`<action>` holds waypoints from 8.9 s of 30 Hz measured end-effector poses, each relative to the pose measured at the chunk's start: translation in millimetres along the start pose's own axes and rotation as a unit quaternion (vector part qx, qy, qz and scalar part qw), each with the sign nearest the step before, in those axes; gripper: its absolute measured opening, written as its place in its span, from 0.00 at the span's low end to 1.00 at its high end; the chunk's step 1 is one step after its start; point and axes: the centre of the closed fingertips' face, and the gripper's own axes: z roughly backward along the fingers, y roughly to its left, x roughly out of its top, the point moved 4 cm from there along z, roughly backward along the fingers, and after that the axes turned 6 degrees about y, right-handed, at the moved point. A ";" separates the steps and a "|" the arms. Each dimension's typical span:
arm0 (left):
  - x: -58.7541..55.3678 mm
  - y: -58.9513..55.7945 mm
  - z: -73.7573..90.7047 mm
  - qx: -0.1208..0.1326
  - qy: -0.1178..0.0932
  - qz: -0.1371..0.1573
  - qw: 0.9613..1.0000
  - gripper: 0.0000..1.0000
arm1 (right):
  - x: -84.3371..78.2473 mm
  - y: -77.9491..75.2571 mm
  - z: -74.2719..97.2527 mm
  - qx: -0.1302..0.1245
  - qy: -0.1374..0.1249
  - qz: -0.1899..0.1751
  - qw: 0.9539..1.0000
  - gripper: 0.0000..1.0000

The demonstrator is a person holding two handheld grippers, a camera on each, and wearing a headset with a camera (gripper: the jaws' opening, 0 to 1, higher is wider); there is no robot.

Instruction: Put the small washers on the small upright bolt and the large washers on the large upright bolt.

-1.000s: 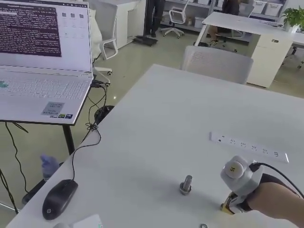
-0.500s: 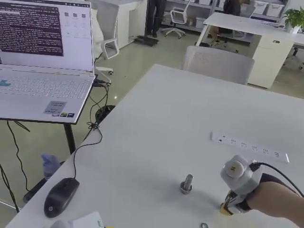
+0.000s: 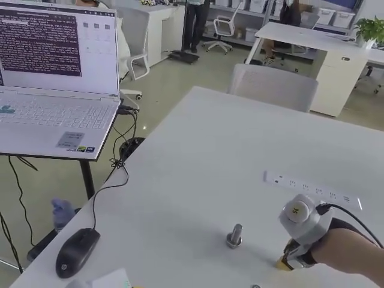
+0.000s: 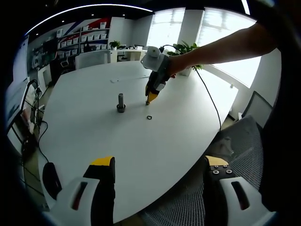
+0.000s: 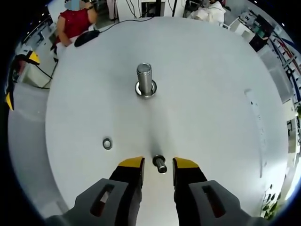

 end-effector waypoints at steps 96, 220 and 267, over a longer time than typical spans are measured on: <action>-3.6 -2.8 -10.7 0.007 -0.010 -0.029 1.000 0.92 | 14.2 83.6 -22.5 0.024 -0.004 0.038 0.999 0.26; -3.8 17.8 -13.3 0.007 -0.016 -0.016 1.000 0.99 | -12.7 -1.5 38.9 -0.016 -0.013 -0.049 0.999 0.13; -0.8 24.5 -16.0 -0.001 -0.019 -0.008 1.000 0.94 | -2.2 0.0 9.8 0.000 0.010 -0.038 0.999 0.13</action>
